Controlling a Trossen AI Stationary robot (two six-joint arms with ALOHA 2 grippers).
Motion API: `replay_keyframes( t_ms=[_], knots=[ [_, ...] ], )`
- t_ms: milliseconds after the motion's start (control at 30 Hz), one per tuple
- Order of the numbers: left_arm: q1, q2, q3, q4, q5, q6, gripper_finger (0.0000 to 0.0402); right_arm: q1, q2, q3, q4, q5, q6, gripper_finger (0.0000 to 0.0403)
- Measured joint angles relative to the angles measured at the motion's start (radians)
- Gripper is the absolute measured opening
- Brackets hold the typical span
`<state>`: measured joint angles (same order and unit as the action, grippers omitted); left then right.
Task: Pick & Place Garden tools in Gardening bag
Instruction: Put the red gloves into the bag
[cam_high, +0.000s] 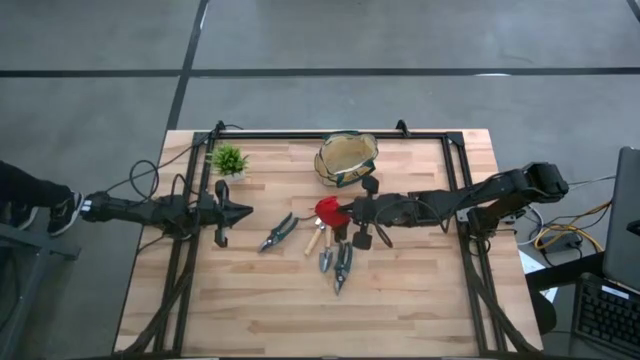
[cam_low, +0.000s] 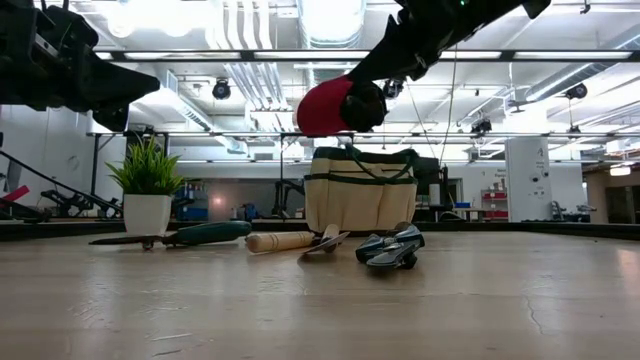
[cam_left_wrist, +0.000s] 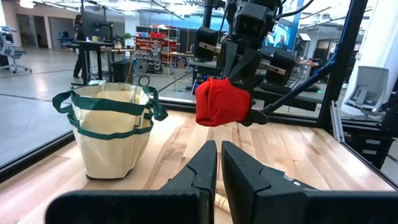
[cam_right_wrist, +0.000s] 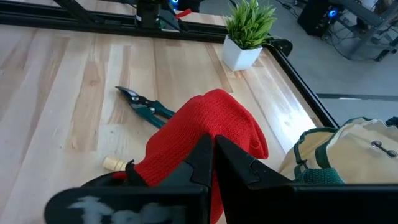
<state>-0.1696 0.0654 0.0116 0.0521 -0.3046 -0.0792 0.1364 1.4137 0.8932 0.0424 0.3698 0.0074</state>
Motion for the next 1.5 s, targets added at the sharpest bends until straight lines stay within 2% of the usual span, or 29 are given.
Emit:
replay_keyframes(
  t_ms=[267,533,767,933,1400,1500],
  knots=[
    [0.0,0.0,0.0,0.0,0.0,0.0,0.003,0.0,0.0,0.0,0.0,0.004,-0.01,0.0008],
    [0.0,0.0,0.0,0.0,0.0,0.0,0.003,-0.042,0.0,0.0,0.001,0.069,-0.037,0.0008],
    [0.0,0.0,0.0,0.0,0.0,0.0,0.003,-0.118,-0.005,0.011,-0.001,0.253,-0.068,0.0008],
    [0.0,0.0,0.0,0.0,0.0,0.0,0.003,-0.186,-0.004,0.031,0.014,0.318,-0.125,0.0008],
    [0.0,0.0,0.0,0.0,0.0,0.0,0.003,-0.423,0.014,0.04,0.058,0.243,-0.171,0.0008],
    [0.0,0.0,0.0,0.0,0.0,0.0,0.003,-0.454,0.024,0.04,0.059,0.161,-0.173,0.0008]
  ],
)
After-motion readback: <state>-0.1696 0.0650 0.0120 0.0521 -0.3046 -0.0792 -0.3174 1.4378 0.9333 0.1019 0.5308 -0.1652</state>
